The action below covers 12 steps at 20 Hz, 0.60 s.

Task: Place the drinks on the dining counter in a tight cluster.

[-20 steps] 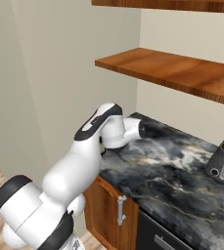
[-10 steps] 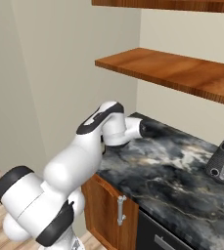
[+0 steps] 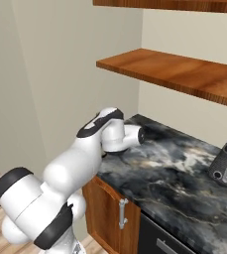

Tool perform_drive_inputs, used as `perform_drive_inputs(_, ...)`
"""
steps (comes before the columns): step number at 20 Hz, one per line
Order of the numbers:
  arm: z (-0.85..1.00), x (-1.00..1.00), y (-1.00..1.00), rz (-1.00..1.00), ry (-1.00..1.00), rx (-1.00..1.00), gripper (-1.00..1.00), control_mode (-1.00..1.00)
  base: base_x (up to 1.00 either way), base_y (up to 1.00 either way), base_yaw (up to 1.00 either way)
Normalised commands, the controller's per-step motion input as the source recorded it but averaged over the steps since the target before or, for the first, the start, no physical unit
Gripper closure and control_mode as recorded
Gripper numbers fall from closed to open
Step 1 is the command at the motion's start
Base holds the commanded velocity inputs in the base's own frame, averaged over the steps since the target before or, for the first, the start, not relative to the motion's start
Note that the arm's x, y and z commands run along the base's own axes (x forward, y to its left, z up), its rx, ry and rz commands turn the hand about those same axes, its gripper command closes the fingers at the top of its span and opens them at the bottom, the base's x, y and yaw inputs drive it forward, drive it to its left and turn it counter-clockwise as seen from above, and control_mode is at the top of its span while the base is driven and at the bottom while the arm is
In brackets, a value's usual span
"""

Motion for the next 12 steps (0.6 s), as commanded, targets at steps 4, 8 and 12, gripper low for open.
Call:
perform_drive_inputs(4,-0.01,0.00,0.00,0.00,-0.05,0.00,-1.00,-1.00,0.00,0.00,0.00)
perform_drive_inputs(8,0.00,0.13,0.00,0.00,0.00,0.00,-1.00,-1.00,0.00,0.00,0.00)
perform_drive_inputs(12,0.00,0.11,-0.02,0.00,0.00,0.00,-1.00,-1.00,0.00,0.00,0.00)
